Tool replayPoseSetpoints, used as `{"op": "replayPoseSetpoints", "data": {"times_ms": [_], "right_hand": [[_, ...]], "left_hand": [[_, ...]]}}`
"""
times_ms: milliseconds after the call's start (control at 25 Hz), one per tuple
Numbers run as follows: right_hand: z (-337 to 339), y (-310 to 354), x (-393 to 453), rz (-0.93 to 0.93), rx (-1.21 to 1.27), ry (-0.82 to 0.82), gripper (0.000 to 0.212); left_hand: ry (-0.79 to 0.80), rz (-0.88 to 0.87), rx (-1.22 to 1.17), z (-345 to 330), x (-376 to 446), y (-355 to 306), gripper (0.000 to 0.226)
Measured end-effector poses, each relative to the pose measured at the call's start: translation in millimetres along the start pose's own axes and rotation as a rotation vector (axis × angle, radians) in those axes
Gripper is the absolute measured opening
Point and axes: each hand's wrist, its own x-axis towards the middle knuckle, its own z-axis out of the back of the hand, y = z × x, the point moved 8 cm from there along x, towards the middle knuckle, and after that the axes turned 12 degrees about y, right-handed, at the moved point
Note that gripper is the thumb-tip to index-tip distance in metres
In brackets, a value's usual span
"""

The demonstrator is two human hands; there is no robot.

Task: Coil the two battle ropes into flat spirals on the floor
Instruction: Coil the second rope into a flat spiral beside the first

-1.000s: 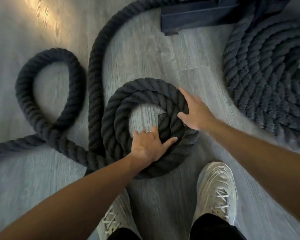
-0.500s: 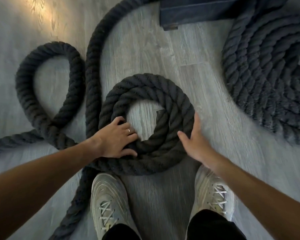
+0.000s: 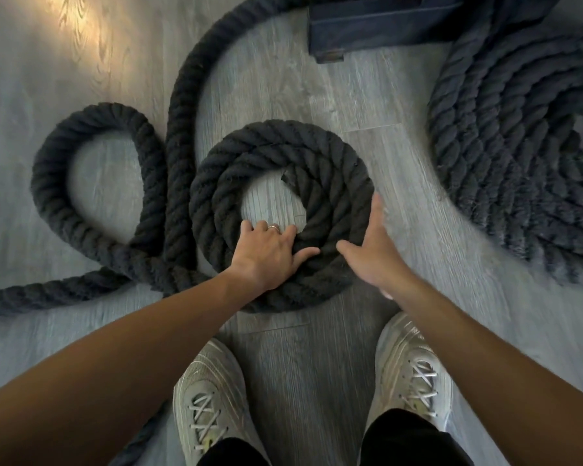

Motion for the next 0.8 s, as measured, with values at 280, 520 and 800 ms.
{"op": "replayPoseSetpoints", "data": {"times_ms": [280,520,800], "right_hand": [[61.1,-2.4,0.6,-0.106,-0.308,0.23,0.101],[-31.2,-23.6,-49.4,0.045,-0.354,-0.391,0.075],[-35.0,-34.2,-39.9,0.157,-0.225,-0.331,0.068]], "left_hand": [[0.064,-0.011,-0.01,1.0,3.2,-3.6,0.082],[0.179,0.061,-0.115,9.4,14.7,-33.5,0.076],[0.115,-0.172,-0.374,2.3,14.4,-5.8,0.077]]}}
